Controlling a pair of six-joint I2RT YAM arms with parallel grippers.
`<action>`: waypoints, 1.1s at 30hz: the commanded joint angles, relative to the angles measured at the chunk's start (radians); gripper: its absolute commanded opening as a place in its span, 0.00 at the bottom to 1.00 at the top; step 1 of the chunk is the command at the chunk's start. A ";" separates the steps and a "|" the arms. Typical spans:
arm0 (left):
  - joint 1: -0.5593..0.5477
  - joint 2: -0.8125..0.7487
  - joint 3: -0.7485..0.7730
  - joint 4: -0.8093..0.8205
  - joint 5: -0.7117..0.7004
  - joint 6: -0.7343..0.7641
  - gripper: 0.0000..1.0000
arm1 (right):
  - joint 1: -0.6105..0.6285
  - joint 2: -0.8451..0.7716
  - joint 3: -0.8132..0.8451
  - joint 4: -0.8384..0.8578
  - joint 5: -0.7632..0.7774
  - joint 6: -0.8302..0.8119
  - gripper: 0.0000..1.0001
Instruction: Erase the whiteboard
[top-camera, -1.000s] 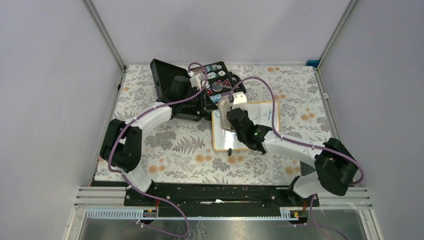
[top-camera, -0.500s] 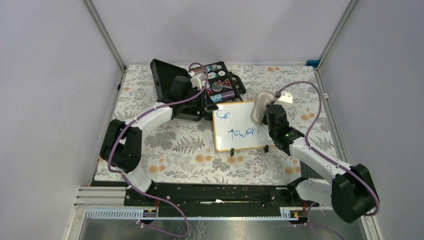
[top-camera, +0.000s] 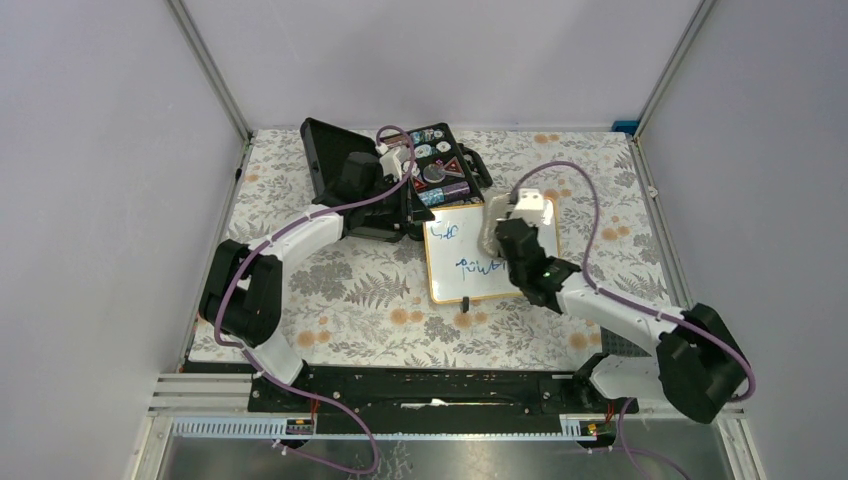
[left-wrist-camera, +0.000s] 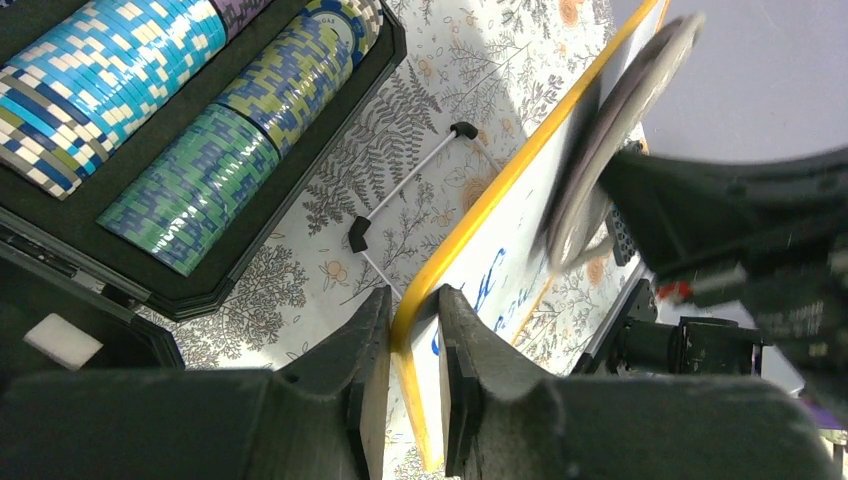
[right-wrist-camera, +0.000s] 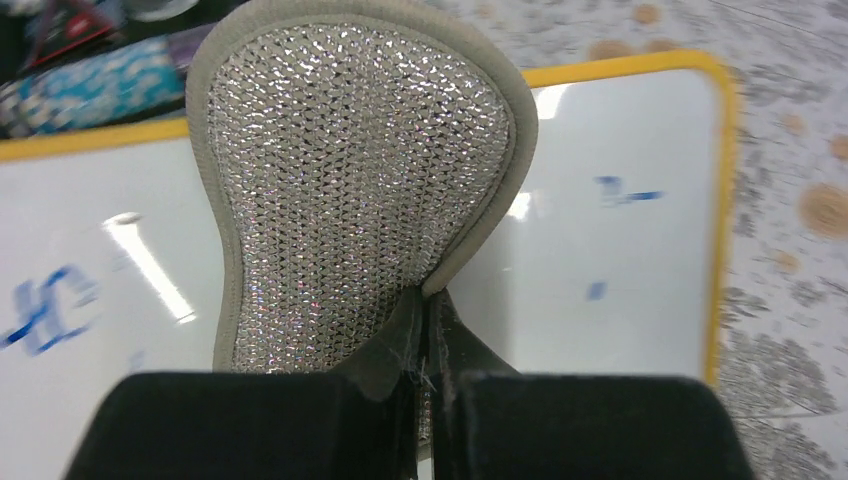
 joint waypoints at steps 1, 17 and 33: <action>-0.004 -0.032 0.019 -0.015 -0.030 0.030 0.00 | 0.180 0.123 0.062 0.015 -0.055 0.018 0.00; -0.003 -0.039 0.024 -0.026 -0.028 0.032 0.00 | -0.204 -0.020 -0.072 -0.026 -0.110 0.104 0.00; -0.003 -0.039 0.018 -0.024 -0.032 0.034 0.00 | 0.116 0.163 0.153 -0.032 -0.013 -0.028 0.00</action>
